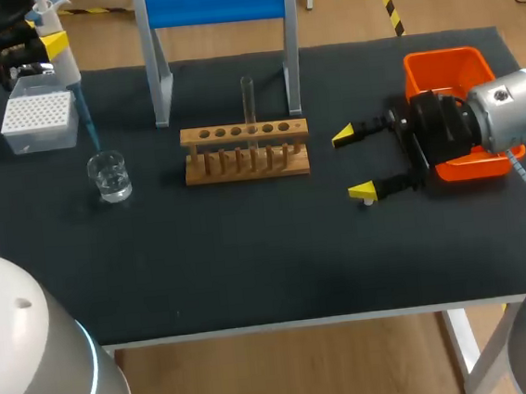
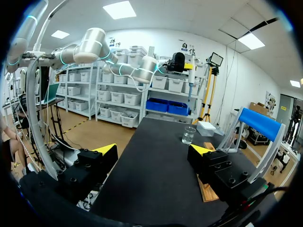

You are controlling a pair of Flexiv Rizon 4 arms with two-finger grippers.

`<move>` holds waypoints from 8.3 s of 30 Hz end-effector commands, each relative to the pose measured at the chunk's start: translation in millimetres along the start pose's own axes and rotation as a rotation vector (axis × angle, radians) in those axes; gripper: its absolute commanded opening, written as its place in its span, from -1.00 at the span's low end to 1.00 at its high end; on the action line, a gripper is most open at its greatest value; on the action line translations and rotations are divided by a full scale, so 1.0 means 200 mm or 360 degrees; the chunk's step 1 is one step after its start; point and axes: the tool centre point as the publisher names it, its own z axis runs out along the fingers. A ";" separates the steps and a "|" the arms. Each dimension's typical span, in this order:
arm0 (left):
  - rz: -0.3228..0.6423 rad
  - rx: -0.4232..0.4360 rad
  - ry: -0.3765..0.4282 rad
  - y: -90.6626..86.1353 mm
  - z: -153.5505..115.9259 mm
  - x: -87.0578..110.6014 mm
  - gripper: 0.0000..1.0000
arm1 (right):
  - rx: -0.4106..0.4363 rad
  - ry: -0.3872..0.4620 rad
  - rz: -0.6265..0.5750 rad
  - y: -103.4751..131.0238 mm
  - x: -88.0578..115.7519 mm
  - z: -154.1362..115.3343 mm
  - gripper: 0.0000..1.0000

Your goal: Invert the test tube, pick up the pipette, mount the tip to pipette, aspirate from beaker and dispense into the tube, eject the tip, return the pipette, and cap with the stopper.

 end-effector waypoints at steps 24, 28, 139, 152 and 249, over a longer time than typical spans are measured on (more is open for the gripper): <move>0.0005 0.0012 -0.0006 0.01 0.01 -0.02 -1.00 | 0.0003 0.0001 0.0000 0.00 0.00 -0.01 1.00; 0.0005 0.0012 -0.0006 0.01 0.01 -0.02 -1.00 | 0.0003 0.0001 0.0000 0.00 0.00 -0.01 1.00; 0.0005 0.0012 -0.0006 0.01 0.01 -0.02 -1.00 | 0.0687 -0.0574 0.0367 -0.23 -0.52 1.47 1.00; 0.0005 0.0012 -0.0006 0.01 0.01 -0.02 -1.00 | 0.0694 -0.0573 0.0368 -0.23 -0.53 1.49 1.00; -0.0061 -0.0008 -0.0103 0.59 0.10 -0.17 -1.00 | 0.0695 -0.0574 0.0370 -0.23 -0.53 1.49 1.00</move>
